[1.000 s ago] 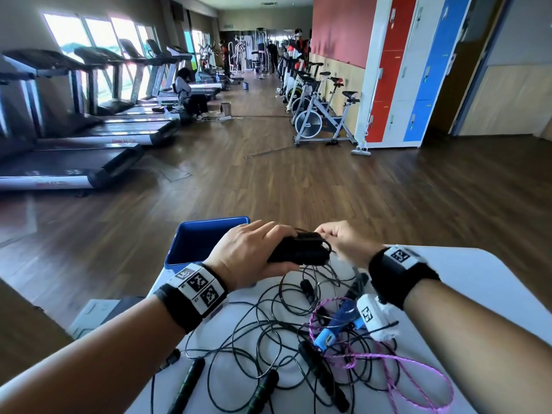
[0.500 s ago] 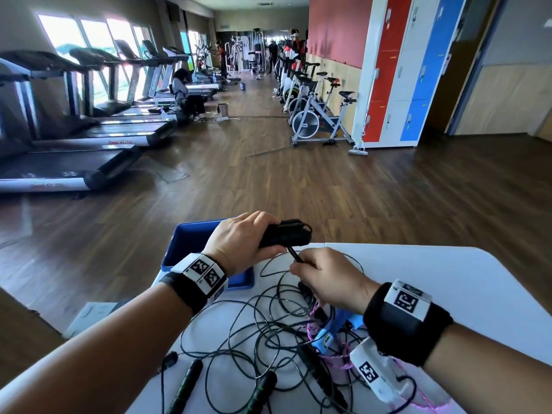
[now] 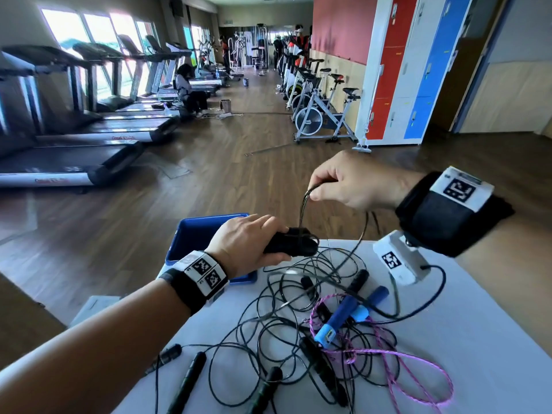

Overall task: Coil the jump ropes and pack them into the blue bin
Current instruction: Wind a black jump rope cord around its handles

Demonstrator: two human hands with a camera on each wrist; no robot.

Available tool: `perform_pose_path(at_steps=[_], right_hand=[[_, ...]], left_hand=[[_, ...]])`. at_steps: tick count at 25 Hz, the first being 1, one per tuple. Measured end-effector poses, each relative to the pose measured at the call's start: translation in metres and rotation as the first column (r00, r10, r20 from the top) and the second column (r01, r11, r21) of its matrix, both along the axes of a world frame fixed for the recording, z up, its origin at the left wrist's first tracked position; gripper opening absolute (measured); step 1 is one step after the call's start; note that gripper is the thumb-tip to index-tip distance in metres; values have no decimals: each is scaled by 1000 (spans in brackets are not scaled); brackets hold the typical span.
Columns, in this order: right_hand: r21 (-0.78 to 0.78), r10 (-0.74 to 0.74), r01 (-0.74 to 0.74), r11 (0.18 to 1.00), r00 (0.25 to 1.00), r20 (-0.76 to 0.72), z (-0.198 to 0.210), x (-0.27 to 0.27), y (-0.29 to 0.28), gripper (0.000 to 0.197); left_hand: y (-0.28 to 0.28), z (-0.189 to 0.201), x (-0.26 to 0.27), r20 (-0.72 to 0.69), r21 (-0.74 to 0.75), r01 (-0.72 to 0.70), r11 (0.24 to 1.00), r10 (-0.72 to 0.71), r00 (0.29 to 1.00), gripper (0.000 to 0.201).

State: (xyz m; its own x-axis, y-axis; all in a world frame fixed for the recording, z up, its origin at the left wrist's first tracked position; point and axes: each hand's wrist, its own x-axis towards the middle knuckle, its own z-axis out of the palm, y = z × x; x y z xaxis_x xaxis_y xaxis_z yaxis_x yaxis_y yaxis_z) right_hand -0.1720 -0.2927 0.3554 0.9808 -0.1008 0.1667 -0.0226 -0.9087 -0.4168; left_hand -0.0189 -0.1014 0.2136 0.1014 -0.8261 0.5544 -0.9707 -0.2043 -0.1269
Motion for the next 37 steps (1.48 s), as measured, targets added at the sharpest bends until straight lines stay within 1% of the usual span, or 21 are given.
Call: perform_pose_path(at_steps=[2,5,7,10,11,13,14,15,16,17,19,20,21,23,25,27,29,30,31,34,37], right_hand=[[-67,18,-17,998,1000,23,-4,13,-10,7],[-150,13,-3,989,998,64,-26,27,-24,10],[-119,40,-27,993,993,109,-44,34,-31,11],[-64,43,-35,997,990,131,-74,37,-39,15],[-30,40,-36,999,988,149,-81,36,-39,17],[116,37,-58,992,984,174,-92,30,-32,11],[167,24,-51,985,987,160,-97,27,-23,21],[177,-17,-6,984,991,130,-104,26,-11,36],[188,-78,59,980,992,97,-113,25,1,46],[243,-115,93,965,990,81,-122,22,15,49],[481,-108,26,876,984,144,-141,15,38,40],[534,-120,15,845,979,163,-147,12,45,33],[529,-139,35,848,978,157,-151,9,47,30],[473,-157,83,877,980,120,-150,2,51,26],[430,-125,60,901,984,124,-142,-5,55,20],[457,-90,27,889,989,116,-129,-15,57,18],[533,-68,11,846,994,87,-115,-24,61,19],[534,-56,2,845,995,85,-108,-28,62,20],[491,-47,-4,871,995,93,-99,-31,64,20],[277,-27,0,961,995,93,-73,-32,58,20],[131,-7,-2,991,997,71,-42,-27,42,18]], left_hand=[[2,2,-8,30,-12,39,999,-39,999,55],[7,4,-18,18,-48,91,995,-90,996,56],[9,6,-22,-8,-90,113,990,-114,993,56],[11,18,-25,-47,-155,134,979,-143,989,55],[12,22,-25,-49,-174,136,975,-147,988,55],[13,31,-25,-54,-205,136,969,-149,987,54],[11,35,-25,-65,-218,126,968,-144,988,55],[9,38,-25,-82,-231,108,967,-130,988,55],[7,42,-25,-106,-242,80,967,-108,989,56],[4,45,-24,-126,-249,49,967,-82,989,57],[0,47,-18,-135,-229,1,973,-32,990,59],[-1,46,-14,-123,-209,-16,978,-10,992,59],[-1,43,-9,-109,-186,-35,982,15,994,59],[-2,39,-3,-83,-148,-90,985,78,993,60],[-3,37,2,-58,-126,-137,983,130,990,61],[-4,40,7,-35,-88,-172,981,169,985,59],[-1,42,13,-30,-45,-215,976,214,976,54],[0,43,15,-35,-32,-231,972,230,972,53],[2,43,17,-37,-21,-240,971,239,970,53],[2,42,16,-30,-3,-236,972,236,971,52],[2,46,11,-42,-6,-223,975,222,974,52]])
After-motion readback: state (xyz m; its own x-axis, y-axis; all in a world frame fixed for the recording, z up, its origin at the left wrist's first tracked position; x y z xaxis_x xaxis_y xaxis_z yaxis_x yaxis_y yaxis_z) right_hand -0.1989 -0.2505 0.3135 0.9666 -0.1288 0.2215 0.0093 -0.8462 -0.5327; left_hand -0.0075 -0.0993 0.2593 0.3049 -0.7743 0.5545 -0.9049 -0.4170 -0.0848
